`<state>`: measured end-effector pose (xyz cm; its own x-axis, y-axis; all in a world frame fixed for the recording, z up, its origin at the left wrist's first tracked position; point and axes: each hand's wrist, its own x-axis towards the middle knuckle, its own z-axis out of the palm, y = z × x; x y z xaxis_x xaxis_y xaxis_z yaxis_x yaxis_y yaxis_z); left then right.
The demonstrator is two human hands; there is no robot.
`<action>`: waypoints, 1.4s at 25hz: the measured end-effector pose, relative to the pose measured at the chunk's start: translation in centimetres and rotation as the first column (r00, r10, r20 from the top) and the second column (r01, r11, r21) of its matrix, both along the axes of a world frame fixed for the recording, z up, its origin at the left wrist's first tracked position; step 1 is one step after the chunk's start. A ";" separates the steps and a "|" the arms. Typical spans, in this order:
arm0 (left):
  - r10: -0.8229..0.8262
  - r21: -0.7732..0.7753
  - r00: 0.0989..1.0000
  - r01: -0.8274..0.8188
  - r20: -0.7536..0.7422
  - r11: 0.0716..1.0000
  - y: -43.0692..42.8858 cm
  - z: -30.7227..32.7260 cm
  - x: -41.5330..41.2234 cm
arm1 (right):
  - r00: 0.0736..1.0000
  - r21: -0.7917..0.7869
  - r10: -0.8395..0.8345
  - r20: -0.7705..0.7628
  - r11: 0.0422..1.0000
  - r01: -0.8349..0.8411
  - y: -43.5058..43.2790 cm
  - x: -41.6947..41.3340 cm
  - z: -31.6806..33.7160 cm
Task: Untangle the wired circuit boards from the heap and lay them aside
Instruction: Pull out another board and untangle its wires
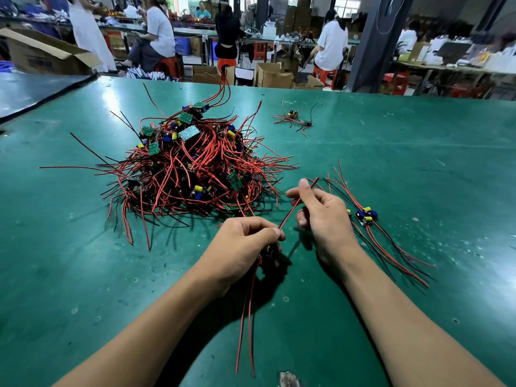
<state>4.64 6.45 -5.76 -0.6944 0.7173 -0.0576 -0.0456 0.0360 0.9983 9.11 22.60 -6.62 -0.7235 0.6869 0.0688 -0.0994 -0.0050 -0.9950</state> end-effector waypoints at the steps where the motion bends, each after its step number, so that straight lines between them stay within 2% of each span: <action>1: 0.021 -0.016 0.999 -0.021 -0.046 1.000 0.0 -0.1 0.0 | 0.999 -0.095 0.027 -0.019 0.995 -0.028 -0.3 -0.2 0.2; 3: 0.076 -0.015 0.992 -0.078 -0.103 0.997 0.1 -0.3 -0.1 | 0.991 -0.200 0.136 0.006 0.971 -0.132 -1.0 -0.1 0.5; 6: 0.139 0.000 0.970 -0.142 -0.199 0.990 -0.1 -0.3 -0.3 | 0.903 -0.173 0.397 0.164 0.913 -0.370 -2.2 0.7 0.6; 8: 0.129 0.011 0.972 -0.129 -0.195 0.992 -0.2 -0.1 -0.2 | 0.867 -0.156 0.460 0.191 0.886 -0.436 -2.9 1.1 0.7; 10: 0.123 0.035 0.987 -0.120 -0.098 0.992 -0.2 0.0 -0.4 | 0.895 -0.149 0.421 0.146 0.904 -0.401 -3.1 1.0 0.7; 14: 0.125 0.053 0.990 -0.129 0.071 0.990 -0.1 0.2 -1.0 | 0.974 -0.014 0.193 0.115 0.981 -0.193 -2.3 0.3 0.3; 19: 0.071 0.045 0.996 -0.073 0.048 0.996 0.0 0.2 -0.7 | 0.994 -0.103 0.053 0.093 0.994 -0.043 -0.5 -0.2 0.2; 21: 0.061 0.024 0.998 -0.061 0.023 0.998 0.0 0.1 -0.7 | 0.999 -0.126 0.037 0.037 0.991 -0.032 -0.2 -0.2 0.1; 24: 0.063 0.004 0.998 -0.063 0.021 0.998 -0.1 0.3 -0.7 | 0.996 -0.211 0.063 -0.057 0.975 -0.073 -0.6 -0.5 0.3; 27: 0.079 -0.036 0.997 -0.078 0.010 0.996 0.1 0.2 -0.6 | 0.995 -0.223 0.102 -0.008 0.970 -0.101 -0.9 -0.3 0.4; 30: 0.081 -0.046 0.997 -0.080 0.016 0.996 0.2 0.1 -0.5 | 0.953 -0.156 0.285 0.099 0.951 -0.268 -2.0 0.3 0.2; 33: 0.069 -0.031 0.997 -0.068 0.032 0.997 0.1 0.0 -0.6 | 0.887 -0.198 0.454 0.088 0.880 -0.431 -3.1 0.6 0.0; 35: 0.044 0.004 0.997 -0.044 0.057 0.999 0.1 0.2 -0.6 | 0.876 -0.219 0.476 0.082 0.866 -0.450 -2.9 0.7 0.1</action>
<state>4.06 6.53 -5.60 -0.7211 0.6864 -0.0943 -0.1038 0.0275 0.9942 9.84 19.74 -6.54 -0.9547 0.2609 -0.1432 0.0899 -0.2059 -0.9744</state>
